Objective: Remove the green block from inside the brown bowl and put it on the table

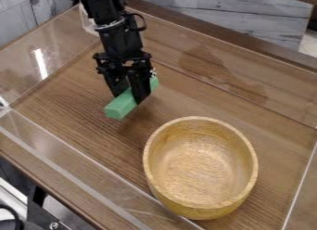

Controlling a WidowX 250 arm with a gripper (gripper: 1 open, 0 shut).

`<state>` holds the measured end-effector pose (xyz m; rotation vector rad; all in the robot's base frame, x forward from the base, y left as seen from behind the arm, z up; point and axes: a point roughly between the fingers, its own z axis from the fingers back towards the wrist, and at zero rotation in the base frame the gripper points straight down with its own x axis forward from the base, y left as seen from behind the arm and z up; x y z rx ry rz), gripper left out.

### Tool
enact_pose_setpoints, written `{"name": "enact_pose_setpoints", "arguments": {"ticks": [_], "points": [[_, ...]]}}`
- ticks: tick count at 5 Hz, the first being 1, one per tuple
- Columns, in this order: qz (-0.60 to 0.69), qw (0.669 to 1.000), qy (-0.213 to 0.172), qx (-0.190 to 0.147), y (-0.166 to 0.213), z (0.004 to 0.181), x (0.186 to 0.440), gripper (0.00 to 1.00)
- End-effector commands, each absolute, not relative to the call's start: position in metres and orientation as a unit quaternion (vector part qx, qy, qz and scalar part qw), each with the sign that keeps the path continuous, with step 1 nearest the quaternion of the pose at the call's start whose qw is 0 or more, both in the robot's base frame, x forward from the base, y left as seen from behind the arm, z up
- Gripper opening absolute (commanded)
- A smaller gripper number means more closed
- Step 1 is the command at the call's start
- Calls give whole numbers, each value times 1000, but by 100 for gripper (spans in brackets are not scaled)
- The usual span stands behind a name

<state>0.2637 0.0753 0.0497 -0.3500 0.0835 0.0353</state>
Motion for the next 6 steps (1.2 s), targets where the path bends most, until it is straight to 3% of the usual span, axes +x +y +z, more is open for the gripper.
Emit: {"name": "enact_pose_setpoints", "arguments": {"ticks": [1, 6], "points": [[17, 986, 19, -165, 84, 63, 272, 0], [12, 984, 27, -175, 91, 63, 271, 0]]}}
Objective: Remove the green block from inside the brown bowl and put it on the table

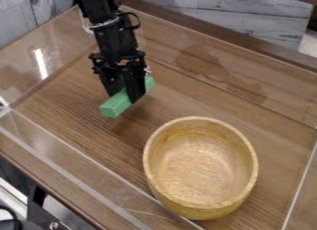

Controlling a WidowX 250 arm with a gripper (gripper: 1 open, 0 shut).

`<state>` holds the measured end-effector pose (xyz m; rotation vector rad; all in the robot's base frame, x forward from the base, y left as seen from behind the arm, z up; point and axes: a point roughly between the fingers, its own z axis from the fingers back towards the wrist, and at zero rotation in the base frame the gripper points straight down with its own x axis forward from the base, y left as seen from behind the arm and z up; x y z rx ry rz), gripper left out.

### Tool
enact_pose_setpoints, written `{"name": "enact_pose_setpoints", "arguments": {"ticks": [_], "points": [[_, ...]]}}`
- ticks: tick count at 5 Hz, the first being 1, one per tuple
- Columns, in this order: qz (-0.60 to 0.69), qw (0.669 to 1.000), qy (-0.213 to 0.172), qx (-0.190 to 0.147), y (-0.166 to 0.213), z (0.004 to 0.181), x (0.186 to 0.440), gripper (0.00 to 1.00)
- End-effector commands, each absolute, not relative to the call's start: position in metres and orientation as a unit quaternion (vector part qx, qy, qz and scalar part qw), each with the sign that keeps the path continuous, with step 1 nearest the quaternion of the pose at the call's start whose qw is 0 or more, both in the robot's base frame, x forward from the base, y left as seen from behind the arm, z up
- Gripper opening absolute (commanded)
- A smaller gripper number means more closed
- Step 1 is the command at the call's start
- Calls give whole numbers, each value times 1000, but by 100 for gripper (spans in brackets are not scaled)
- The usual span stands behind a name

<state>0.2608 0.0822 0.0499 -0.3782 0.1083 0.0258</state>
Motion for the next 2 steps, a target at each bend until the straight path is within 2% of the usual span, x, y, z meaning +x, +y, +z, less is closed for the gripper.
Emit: {"name": "enact_pose_setpoints", "arguments": {"ticks": [1, 2], "points": [[12, 984, 28, -177, 92, 62, 271, 0], [12, 983, 30, -179, 94, 62, 271, 0]]}}
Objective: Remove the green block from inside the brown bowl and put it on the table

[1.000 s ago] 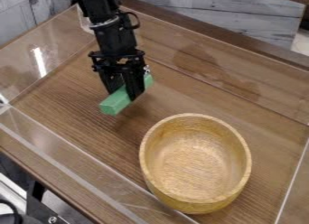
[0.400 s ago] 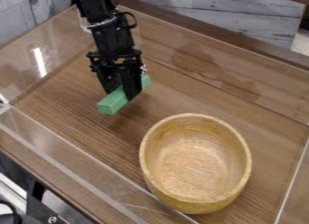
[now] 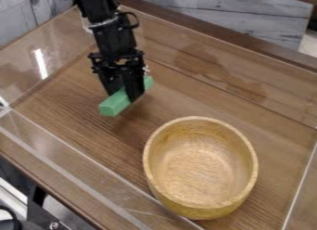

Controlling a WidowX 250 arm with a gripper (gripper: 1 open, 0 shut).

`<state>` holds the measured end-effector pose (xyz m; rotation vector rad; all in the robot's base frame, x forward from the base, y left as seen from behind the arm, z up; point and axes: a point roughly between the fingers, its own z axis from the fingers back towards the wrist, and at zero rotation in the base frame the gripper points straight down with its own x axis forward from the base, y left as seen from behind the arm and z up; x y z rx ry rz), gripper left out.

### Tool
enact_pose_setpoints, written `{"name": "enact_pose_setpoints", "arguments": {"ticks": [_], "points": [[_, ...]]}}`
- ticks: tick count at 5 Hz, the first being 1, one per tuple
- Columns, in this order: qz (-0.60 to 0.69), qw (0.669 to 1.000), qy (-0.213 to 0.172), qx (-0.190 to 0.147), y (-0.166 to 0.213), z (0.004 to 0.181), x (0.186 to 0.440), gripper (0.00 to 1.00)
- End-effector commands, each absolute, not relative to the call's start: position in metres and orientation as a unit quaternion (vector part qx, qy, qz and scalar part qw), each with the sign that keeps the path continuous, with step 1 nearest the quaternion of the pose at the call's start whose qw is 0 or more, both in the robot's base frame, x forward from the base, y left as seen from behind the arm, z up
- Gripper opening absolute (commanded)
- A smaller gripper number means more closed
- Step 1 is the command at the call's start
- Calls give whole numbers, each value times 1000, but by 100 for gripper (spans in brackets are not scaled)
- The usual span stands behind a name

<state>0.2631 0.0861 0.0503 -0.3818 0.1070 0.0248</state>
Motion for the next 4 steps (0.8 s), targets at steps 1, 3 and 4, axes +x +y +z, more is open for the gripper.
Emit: {"name": "enact_pose_setpoints", "arguments": {"ticks": [1, 3, 4], "points": [[13, 983, 31, -181, 95, 62, 271, 0], [14, 982, 34, -185, 97, 61, 272, 0], [15, 982, 34, -187, 98, 61, 272, 0]]}}
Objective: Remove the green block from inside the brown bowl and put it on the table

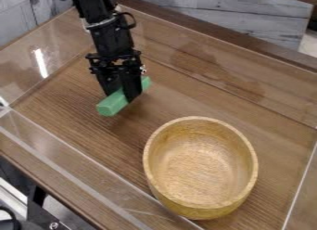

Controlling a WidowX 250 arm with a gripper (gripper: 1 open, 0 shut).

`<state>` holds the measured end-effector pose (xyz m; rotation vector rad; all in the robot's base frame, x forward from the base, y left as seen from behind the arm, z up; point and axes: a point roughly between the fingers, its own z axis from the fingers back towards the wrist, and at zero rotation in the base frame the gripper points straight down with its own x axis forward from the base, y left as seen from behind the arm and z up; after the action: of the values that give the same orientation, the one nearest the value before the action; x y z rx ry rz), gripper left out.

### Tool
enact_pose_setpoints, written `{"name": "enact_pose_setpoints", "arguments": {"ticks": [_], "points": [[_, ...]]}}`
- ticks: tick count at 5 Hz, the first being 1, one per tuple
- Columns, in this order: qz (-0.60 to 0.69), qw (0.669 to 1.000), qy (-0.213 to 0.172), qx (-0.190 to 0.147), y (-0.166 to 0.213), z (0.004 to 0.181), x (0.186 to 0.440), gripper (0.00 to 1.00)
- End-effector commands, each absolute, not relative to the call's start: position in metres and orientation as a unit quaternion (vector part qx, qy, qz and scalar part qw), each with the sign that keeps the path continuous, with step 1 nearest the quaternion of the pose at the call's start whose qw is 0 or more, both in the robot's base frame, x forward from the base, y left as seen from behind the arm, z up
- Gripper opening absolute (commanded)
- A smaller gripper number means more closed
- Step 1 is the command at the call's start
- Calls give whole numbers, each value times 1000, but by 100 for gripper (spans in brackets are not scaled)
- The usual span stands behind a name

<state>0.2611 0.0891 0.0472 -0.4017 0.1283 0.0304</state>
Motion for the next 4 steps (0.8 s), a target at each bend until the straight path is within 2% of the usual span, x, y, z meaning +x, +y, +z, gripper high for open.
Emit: {"name": "enact_pose_setpoints", "arguments": {"ticks": [1, 4], "points": [[16, 981, 35, -189, 99, 61, 272, 0], [18, 980, 38, -196, 102, 60, 273, 0]]}}
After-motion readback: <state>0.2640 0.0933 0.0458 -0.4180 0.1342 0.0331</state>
